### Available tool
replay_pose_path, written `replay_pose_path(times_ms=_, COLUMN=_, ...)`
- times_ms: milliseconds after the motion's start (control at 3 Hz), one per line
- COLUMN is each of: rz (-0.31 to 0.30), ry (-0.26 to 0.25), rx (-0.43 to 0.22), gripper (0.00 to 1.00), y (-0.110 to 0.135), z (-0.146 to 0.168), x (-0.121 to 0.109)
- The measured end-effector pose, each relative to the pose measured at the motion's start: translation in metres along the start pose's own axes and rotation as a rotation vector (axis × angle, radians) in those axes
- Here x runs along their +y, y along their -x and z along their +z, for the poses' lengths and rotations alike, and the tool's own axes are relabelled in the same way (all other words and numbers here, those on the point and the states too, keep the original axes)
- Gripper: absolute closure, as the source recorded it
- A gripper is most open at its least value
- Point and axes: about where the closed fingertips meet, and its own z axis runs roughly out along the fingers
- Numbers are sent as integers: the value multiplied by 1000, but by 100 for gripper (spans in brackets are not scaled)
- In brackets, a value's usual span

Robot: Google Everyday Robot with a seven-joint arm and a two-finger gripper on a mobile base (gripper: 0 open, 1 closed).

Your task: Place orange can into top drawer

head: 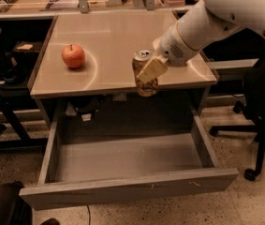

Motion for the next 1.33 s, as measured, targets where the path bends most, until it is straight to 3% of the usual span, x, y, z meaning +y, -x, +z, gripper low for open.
replay_pose_path(times_ms=333, rz=-6, ry=-3, rx=-8, gripper=100, y=6, z=-2, x=-2)
replay_pose_path(times_ms=667, rz=44, ry=23, rx=-9, gripper=100, y=-10, z=2, x=15)
replay_pose_path(times_ms=1333, rz=267, ry=104, rx=-31, gripper=100, y=-76, z=34, x=75)
